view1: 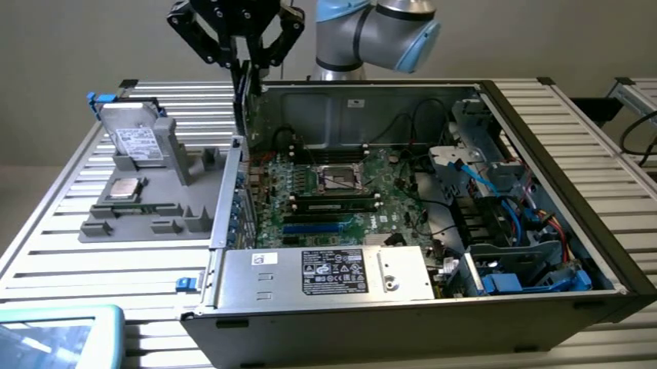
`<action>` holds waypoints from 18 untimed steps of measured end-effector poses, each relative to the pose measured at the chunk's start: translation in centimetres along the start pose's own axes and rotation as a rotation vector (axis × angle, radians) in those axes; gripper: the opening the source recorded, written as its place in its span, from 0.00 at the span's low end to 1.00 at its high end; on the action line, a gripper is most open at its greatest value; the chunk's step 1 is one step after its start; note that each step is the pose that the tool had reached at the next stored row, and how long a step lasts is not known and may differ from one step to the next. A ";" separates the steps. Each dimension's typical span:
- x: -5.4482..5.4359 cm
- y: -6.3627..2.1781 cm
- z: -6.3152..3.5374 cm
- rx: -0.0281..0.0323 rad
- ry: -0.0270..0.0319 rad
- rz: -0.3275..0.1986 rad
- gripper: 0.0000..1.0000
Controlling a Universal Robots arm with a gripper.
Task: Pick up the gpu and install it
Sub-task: 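Pick up the gpu and move the gpu toward the slot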
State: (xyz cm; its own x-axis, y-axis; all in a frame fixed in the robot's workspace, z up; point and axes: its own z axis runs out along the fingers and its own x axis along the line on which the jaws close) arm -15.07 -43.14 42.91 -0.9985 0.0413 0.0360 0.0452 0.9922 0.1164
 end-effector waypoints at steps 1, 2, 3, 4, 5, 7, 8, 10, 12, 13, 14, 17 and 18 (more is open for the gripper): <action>-0.4 -0.04 -0.02 0.0001 0.0009 0.000 0.27; -0.8 -0.08 -0.04 0.0001 0.0018 0.000 0.27; -1.3 -0.11 -0.06 0.0001 0.0027 0.000 0.27; -1.7 -0.15 -0.08 0.0002 0.0036 0.000 0.27; -2.1 -0.18 -0.10 0.0003 0.0046 0.001 0.27; -3.0 -0.25 -0.14 0.0003 0.0063 0.001 0.27; -3.4 -0.28 -0.16 0.0003 0.0071 0.001 0.27; -4.3 -0.34 -0.19 0.0004 0.0087 0.001 0.27; -5.1 -0.39 -0.23 0.0005 0.0103 0.001 0.27; -5.5 -0.41 -0.25 0.0005 0.0112 0.001 0.27; -5.9 -0.44 -0.27 0.0006 0.0121 0.001 0.27; -6.3 -0.47 -0.29 0.0004 0.0131 0.002 0.27; -6.3 -0.47 -0.29 0.0004 0.0131 0.002 0.27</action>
State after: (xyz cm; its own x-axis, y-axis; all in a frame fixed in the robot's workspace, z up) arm -8.76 -43.90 42.91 -0.9979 0.0414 0.0492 0.0468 0.9922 0.1159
